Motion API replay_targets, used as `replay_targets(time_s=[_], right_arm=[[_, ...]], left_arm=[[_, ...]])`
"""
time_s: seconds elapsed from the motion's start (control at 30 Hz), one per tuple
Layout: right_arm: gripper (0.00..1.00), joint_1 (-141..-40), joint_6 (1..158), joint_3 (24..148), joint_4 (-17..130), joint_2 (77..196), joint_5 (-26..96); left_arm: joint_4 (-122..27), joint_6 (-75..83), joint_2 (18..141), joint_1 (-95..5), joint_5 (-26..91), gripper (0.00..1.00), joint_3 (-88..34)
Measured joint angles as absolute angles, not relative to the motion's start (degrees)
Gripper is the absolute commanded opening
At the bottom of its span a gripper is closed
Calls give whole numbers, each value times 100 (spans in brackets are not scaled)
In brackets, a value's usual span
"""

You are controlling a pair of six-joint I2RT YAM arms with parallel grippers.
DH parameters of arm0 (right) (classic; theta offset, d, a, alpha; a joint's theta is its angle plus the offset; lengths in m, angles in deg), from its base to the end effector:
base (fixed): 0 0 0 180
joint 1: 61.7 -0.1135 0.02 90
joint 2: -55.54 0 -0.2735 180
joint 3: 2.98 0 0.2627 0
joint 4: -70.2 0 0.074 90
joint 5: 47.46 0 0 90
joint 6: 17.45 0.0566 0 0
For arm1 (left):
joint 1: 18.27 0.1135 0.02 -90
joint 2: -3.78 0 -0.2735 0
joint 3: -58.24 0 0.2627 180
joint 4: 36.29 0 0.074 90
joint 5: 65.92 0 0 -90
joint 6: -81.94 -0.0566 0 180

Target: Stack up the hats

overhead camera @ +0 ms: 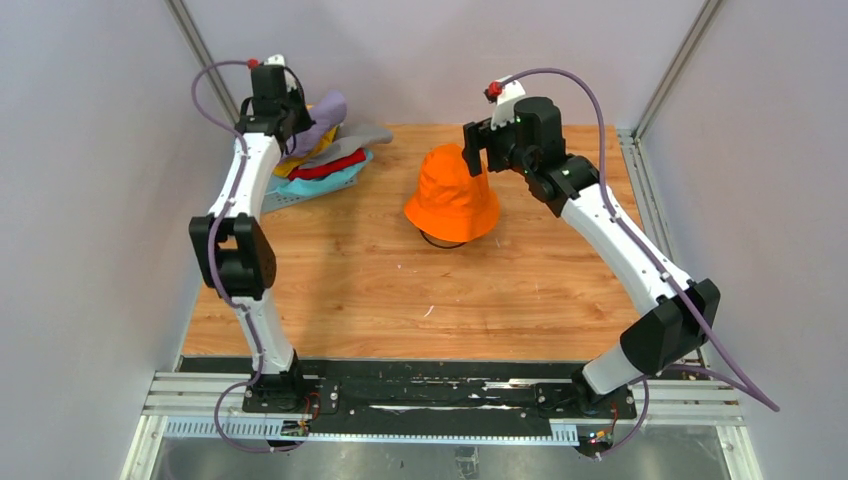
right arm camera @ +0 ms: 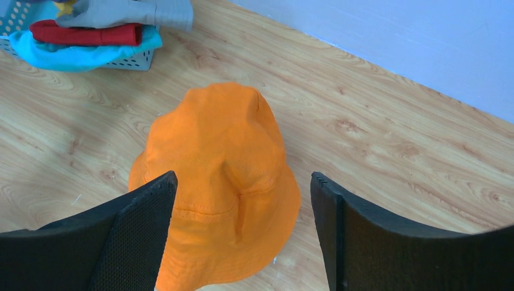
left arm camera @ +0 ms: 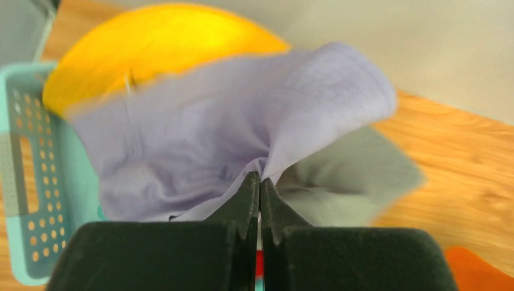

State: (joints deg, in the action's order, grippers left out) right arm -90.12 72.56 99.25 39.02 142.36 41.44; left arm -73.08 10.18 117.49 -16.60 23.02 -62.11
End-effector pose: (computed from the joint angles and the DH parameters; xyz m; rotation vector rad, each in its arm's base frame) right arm 0.3370 0.1836 0.4209 -0.4699 1.8013 0.3632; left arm 0.5036 0.0157 0.3287 -0.3742 2.0671 -0.1550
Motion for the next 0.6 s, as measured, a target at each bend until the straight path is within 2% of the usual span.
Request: replay_targets(time_s=[0.27,0.43,0.6], right_arm=[[80,-9008,7234,10258,3911,14553,3940],[79,-8883,7226,10389,3924,14558,3643],[76,-8619,7261,10441,4071,14477,3272]], left_arm=[[-7171,616,10166,-2382,3071,0,-6744],[-6554,439,9425,-2406,3954,0,-6327],[-6146,439,9294,-2397,4803,0,-5940]])
